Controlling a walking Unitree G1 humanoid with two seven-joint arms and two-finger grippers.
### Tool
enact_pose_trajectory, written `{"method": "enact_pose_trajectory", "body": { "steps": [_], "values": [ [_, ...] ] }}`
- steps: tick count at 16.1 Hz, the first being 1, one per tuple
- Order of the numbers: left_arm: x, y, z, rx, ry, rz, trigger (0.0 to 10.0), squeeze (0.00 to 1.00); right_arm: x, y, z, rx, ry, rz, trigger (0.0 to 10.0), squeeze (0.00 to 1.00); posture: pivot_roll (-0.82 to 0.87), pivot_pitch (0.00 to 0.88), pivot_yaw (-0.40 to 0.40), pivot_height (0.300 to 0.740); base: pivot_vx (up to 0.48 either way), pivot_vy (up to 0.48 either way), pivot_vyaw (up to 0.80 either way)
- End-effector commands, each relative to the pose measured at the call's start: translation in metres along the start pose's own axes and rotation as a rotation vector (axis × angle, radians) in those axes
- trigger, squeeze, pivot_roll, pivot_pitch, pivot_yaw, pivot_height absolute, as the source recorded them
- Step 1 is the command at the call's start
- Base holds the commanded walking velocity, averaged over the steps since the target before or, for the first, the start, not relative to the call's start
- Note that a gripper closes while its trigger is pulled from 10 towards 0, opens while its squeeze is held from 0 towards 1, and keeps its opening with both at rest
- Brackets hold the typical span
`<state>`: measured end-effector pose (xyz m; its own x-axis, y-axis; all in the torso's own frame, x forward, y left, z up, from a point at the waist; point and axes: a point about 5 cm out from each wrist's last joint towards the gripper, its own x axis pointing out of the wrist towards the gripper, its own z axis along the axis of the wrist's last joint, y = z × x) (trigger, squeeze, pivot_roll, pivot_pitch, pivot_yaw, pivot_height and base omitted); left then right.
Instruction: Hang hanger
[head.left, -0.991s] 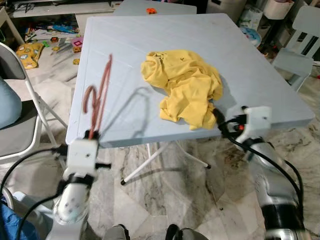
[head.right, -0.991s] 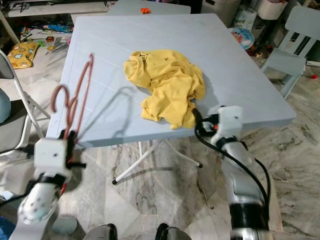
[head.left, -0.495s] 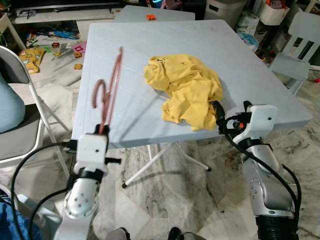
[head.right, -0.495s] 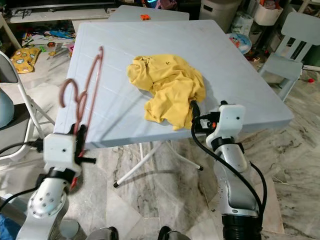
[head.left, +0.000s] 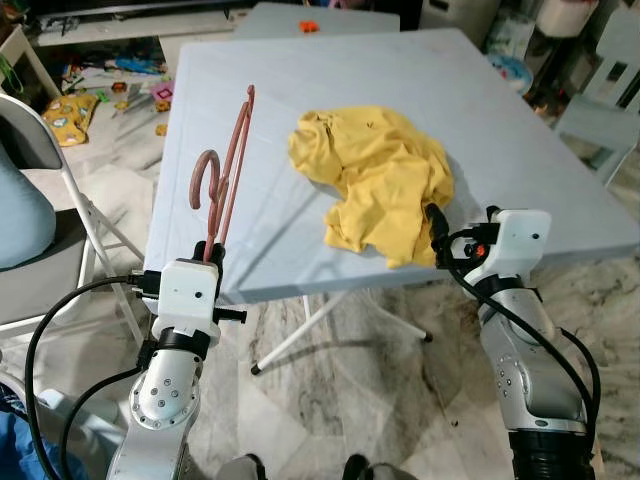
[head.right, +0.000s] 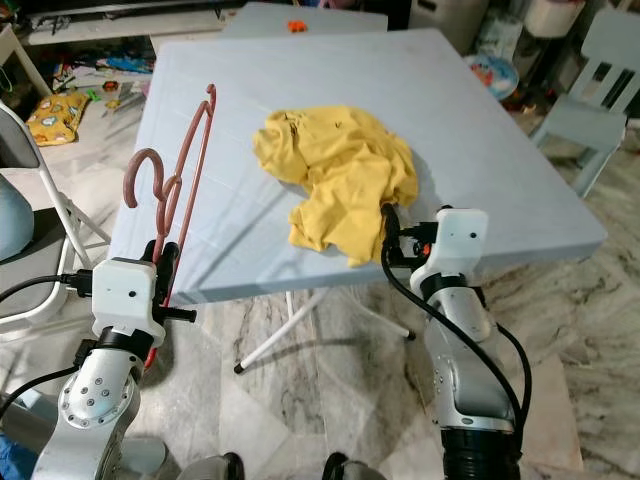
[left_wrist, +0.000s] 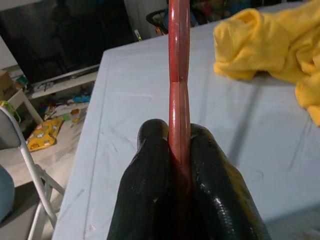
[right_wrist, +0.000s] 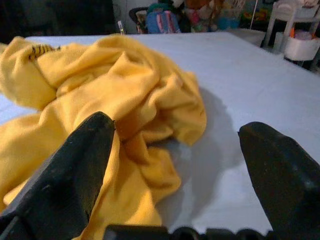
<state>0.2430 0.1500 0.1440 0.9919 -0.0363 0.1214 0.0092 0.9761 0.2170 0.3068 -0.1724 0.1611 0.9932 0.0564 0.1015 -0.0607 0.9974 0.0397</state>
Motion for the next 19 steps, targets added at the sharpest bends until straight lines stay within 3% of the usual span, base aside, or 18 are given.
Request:
{"method": "enact_pose_trajectory", "body": {
  "steps": [1,13,19],
  "values": [
    [-0.0010,-0.0003,0.0033,0.008,-0.007,0.000,10.0,0.00,-0.0005,0.0013,0.0029,0.008,-0.004,0.003,10.0,0.00,0.06,0.141,-0.010,0.740,0.000,0.000,0.00],
    [-0.0006,-0.0058,0.0025,0.008,0.010,-0.021,10.0,0.00,0.0007,0.0066,0.0029,0.010,0.020,0.028,10.0,0.00,0.05,0.157,-0.012,0.740,-0.272,0.000,0.00],
    [-0.0015,-0.0073,0.0011,0.000,0.022,-0.022,10.0,0.00,0.0000,0.0072,-0.0022,-0.035,0.039,0.016,10.0,0.00,0.05,0.164,-0.015,0.740,-0.272,0.000,0.00]
  ]
}}
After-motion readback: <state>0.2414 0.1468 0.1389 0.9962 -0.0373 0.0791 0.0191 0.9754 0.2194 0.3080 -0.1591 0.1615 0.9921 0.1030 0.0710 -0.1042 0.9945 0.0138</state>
